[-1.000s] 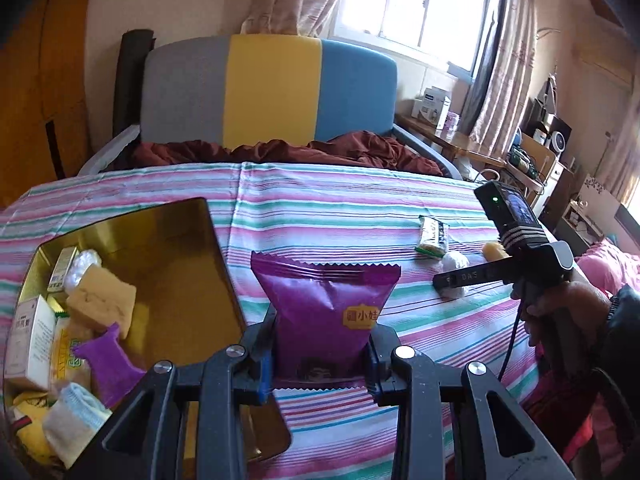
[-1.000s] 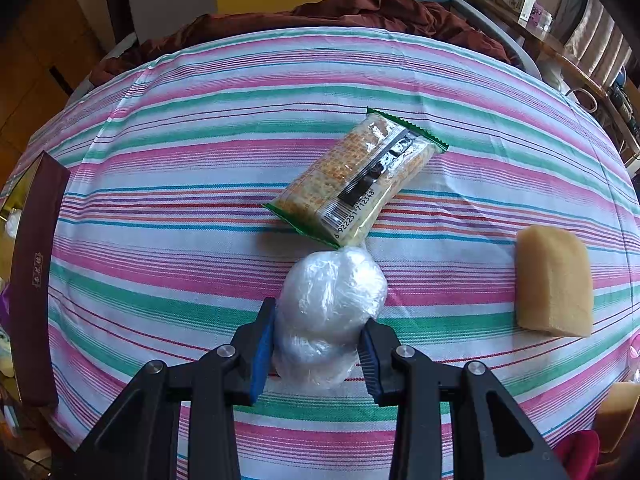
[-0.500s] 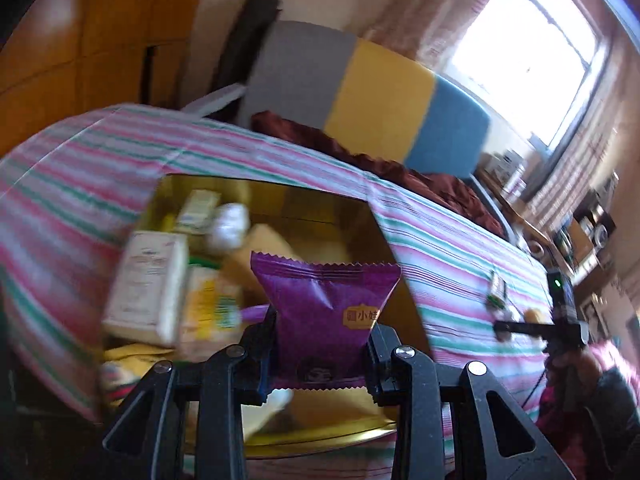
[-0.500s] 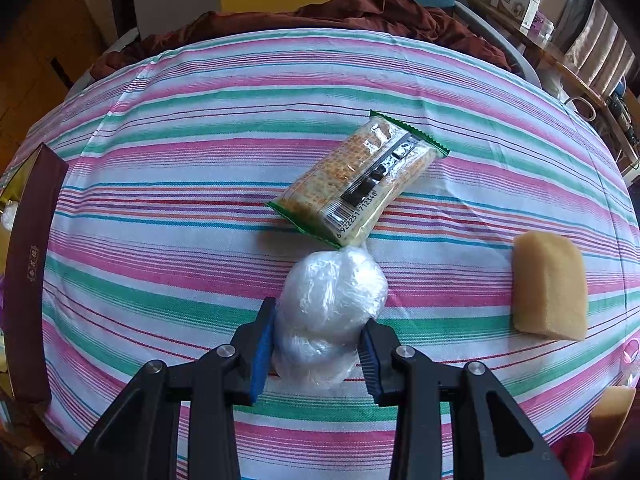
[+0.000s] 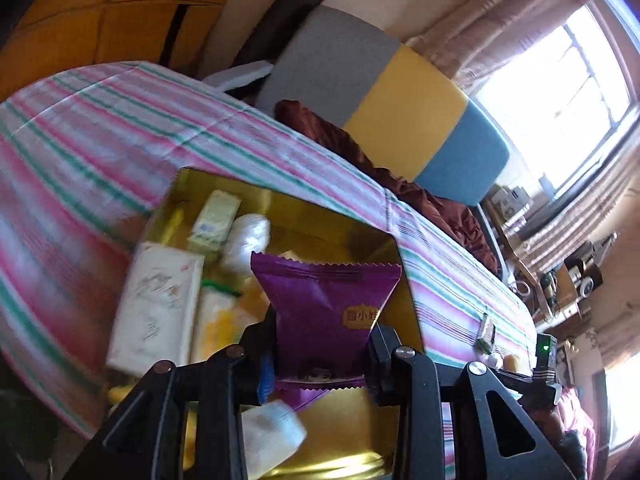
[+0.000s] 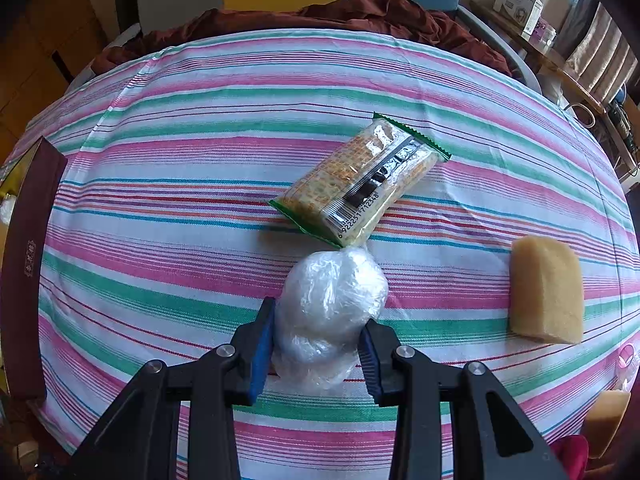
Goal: Organize objects
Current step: 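Lower the purple packet into the gold box and open the left tool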
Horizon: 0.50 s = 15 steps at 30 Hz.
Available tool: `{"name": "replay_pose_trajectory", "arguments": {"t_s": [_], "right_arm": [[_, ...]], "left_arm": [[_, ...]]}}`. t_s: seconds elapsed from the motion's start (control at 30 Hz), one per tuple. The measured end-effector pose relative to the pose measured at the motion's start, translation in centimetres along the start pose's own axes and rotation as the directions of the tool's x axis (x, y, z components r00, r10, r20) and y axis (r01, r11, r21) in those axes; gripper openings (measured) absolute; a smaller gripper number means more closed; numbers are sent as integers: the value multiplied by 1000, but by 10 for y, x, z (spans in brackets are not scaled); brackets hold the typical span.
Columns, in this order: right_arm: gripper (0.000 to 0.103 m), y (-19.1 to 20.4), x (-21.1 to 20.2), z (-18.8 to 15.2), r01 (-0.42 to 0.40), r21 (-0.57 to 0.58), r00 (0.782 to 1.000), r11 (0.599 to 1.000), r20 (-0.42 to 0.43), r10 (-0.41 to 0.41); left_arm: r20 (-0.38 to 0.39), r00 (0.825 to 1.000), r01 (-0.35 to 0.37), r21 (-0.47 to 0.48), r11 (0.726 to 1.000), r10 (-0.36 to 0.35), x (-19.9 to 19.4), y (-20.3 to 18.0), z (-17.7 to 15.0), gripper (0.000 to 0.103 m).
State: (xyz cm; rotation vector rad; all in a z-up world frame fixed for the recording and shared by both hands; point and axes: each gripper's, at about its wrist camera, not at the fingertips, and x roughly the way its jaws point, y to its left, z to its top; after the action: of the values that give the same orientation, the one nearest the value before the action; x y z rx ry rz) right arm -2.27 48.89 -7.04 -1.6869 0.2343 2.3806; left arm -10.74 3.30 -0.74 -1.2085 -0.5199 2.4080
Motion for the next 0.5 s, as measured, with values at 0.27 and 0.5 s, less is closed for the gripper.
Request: {"name": "replay_pose_trajectory", "arguments": {"t_s": [0.27, 0.5], "right_arm": [[38, 1, 2, 1, 5, -2, 1000, 1000, 0, -5], [38, -4, 8, 6, 6, -6, 1000, 1000, -1, -6]], "left_arm": [[-111, 993, -23, 157, 987, 41, 80, -47, 40, 35], [-189, 969, -115, 223, 968, 159, 139, -43, 54, 35]]}}
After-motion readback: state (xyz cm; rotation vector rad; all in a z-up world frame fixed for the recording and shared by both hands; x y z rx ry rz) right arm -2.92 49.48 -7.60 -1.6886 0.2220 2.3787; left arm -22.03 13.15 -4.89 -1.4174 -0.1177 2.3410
